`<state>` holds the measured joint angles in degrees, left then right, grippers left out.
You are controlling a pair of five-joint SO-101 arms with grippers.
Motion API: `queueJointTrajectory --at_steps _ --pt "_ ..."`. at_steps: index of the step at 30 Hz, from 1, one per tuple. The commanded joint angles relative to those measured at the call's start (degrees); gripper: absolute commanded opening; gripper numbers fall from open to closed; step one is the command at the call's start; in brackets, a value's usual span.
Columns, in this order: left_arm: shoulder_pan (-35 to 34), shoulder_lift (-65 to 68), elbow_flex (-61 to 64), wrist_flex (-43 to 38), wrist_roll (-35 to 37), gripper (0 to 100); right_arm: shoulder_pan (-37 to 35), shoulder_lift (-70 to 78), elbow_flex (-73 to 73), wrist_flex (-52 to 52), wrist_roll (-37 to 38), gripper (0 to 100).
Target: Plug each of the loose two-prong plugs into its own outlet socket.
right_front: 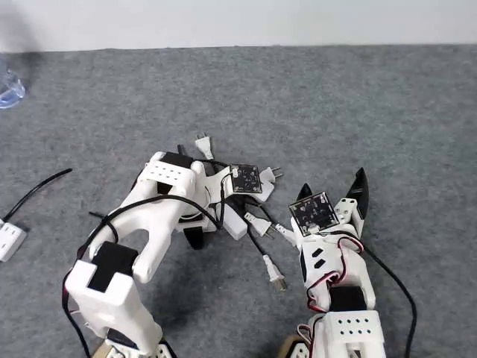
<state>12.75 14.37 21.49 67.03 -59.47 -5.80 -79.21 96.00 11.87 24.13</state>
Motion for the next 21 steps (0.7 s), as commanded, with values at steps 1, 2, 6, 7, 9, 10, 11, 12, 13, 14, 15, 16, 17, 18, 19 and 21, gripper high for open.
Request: queueJointTrajectory --at_steps 1,2,6,7,9,10,11,12,13,14,15,16,17,18,19,21 --pt "-0.5 -0.1 -0.7 -0.7 -0.4 29 -0.5 0.1 0.9 -1.1 -0.3 37.2" --pt "-0.6 0.1 -0.7 -0.5 -0.4 27 -0.5 0.1 0.9 -1.1 -0.3 37.2" --pt "-0.6 0.1 -0.7 -0.4 -0.5 13 -0.5 0.1 0.9 -1.1 -0.3 37.2" --pt "-0.7 -0.1 -0.7 -0.4 -0.5 8 -0.5 0.1 0.9 -1.1 -0.3 37.2" --pt "-0.7 -0.4 -0.7 -0.3 -0.4 0 -0.5 0.2 0.9 -1.1 -0.3 37.2" --pt "-0.7 -0.4 -0.7 -0.3 -0.4 2 -0.5 0.2 0.9 -1.1 -0.3 37.2" --pt "-1.0 -0.5 -0.8 -0.3 -0.4 2 -0.5 0.2 0.9 -1.1 -0.3 37.2" --pt "-1.4 -0.6 -1.0 0.0 -0.4 1 -0.5 0.2 0.9 -1.1 -0.3 37.2" --pt "-2.0 -1.2 -1.9 1.3 -0.4 1 -0.5 0.2 0.9 -1.0 -0.3 37.2" --pt "-3.2 -2.4 -3.0 3.6 -0.4 1 -0.6 0.2 0.9 -1.0 -0.3 37.2" --pt "-4.4 -3.9 -4.6 6.3 -0.4 1 -0.6 0.2 0.9 -1.0 -0.3 37.2" --pt "-5.8 -5.7 -6.2 9.0 -0.4 1 -0.6 0.2 0.9 -1.0 -0.3 37.2" --pt "-7.6 -7.8 -7.9 11.6 -0.4 1 -0.6 0.2 0.9 -1.0 -0.3 37.2" --pt "-9.3 -10.1 -9.3 14.1 -0.4 1 -0.6 0.2 0.9 -1.0 -0.3 37.2" --pt "-11.2 -12.5 -10.4 16.3 -0.4 1 -0.6 0.2 0.9 -1.0 -0.3 37.2" --pt "-15.1 -17.3 -12.1 19.9 -0.4 1 -0.6 0.2 0.9 -1.0 -0.3 37.2"
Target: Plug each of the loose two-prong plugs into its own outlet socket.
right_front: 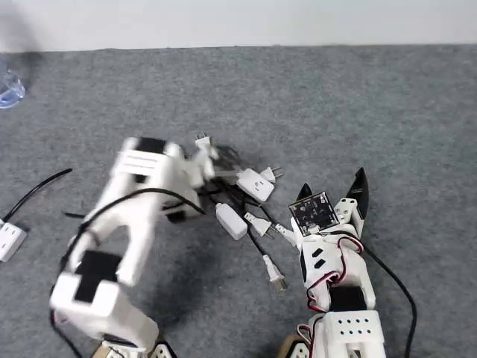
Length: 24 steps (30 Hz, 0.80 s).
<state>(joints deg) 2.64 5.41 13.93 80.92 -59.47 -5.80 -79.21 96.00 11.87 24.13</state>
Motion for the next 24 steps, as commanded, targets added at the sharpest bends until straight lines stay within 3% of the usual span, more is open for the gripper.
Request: queueJointTrajectory --at_steps 1,5,10,15,24 --pt "-7.4 -10.7 -5.1 7.5 -0.5 1 -0.6 0.2 0.9 -1.0 -0.3 37.2" --pt "-17.6 -18.8 -5.1 9.1 -0.7 1 -0.6 0.2 0.9 -0.8 -0.3 37.2" --pt "-32.6 -20.8 -4.9 1.7 -0.7 1 -1.5 0.2 0.9 -0.6 -0.3 37.2" --pt "-44.0 -15.6 -0.8 -8.4 -0.7 1 -1.8 0.2 0.9 0.2 -0.3 37.2" --pt "-57.8 -0.9 4.6 -23.8 -0.8 1 -1.9 0.2 0.9 0.2 -0.3 37.2"
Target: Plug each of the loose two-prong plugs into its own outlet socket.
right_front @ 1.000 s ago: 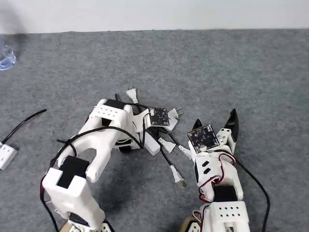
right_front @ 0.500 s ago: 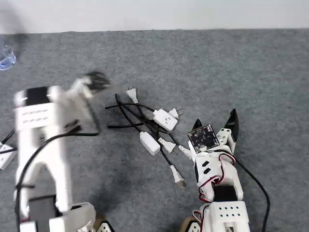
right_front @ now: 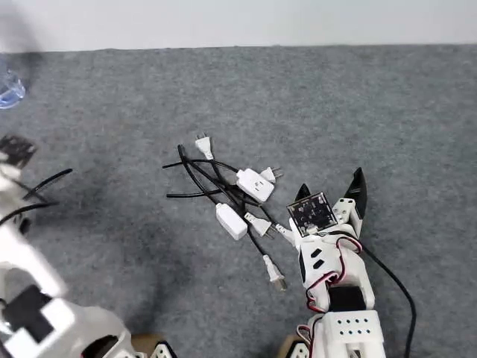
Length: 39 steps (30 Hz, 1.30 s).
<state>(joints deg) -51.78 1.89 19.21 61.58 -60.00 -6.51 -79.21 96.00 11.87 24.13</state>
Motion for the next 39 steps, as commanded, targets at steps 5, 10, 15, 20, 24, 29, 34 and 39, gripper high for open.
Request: queueJointTrajectory --at_steps 5,10,15,20,24,29,34,39 --pt "-6.2 8.4 -0.6 -6.0 -7.0 2 -1.2 0.2 0.9 0.2 -0.3 37.2" --pt "-6.1 10.4 -0.7 -6.2 -8.2 2 -1.2 0.2 0.9 0.2 -0.3 37.2" --pt "-6.2 10.3 -0.7 -6.1 -8.1 16 -1.2 0.2 0.9 0.3 -0.3 37.2" --pt "-5.8 5.2 -0.6 -4.1 -8.0 29 -1.2 0.2 0.9 0.3 -0.3 37.2" --pt "-3.9 -6.2 -0.6 2.4 -7.9 29 -1.2 0.2 0.9 0.2 -0.3 37.2" --pt "1.2 -21.0 0.6 8.6 -7.9 29 -1.2 0.2 0.9 0.1 -0.3 37.2" --pt "16.1 -31.9 10.2 12.3 -4.0 29 -1.2 0.2 0.9 0.1 -0.3 37.2" --pt "34.0 -41.5 20.8 5.3 7.6 29 -1.2 0.2 0.9 0.2 -0.3 37.2"
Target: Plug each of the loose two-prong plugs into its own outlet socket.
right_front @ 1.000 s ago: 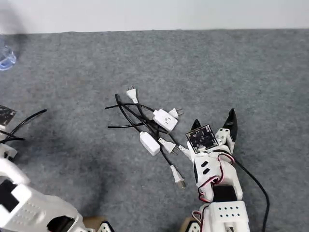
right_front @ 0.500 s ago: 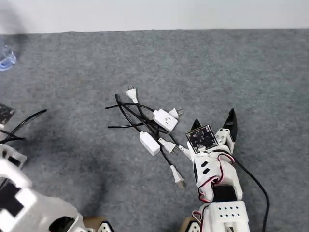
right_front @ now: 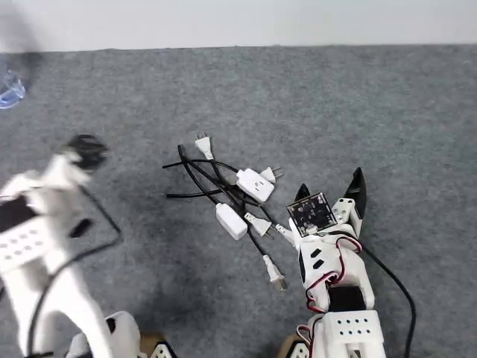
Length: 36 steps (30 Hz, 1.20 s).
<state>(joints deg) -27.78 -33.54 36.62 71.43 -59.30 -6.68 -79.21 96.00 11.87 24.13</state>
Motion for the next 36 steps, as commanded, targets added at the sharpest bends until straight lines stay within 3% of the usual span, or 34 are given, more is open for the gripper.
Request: queueJointTrajectory --at_steps 1,7,12,15,20,27,36 --pt "13.3 -7.8 5.4 -7.3 9.1 29 -1.0 0.2 0.9 0.3 -0.3 37.2" --pt "31.9 -12.7 17.7 -18.7 21.7 29 -1.0 0.2 0.9 0.1 -0.3 37.2" --pt "43.2 -11.0 21.9 -21.3 44.3 29 -1.0 0.2 0.9 0.1 -0.2 37.2" --pt "43.3 -9.6 21.9 -26.9 60.2 29 -1.0 0.2 0.9 0.1 -0.2 37.2" --pt "45.1 -4.2 22.0 -34.8 75.2 29 -1.0 0.2 0.8 0.1 -0.2 37.2" --pt "47.6 8.4 21.0 -42.4 83.6 29 -1.0 0.2 0.8 0.1 -0.2 37.2" --pt "47.7 19.9 15.8 -38.5 95.7 29 -1.0 0.2 0.8 0.1 -0.2 37.2"
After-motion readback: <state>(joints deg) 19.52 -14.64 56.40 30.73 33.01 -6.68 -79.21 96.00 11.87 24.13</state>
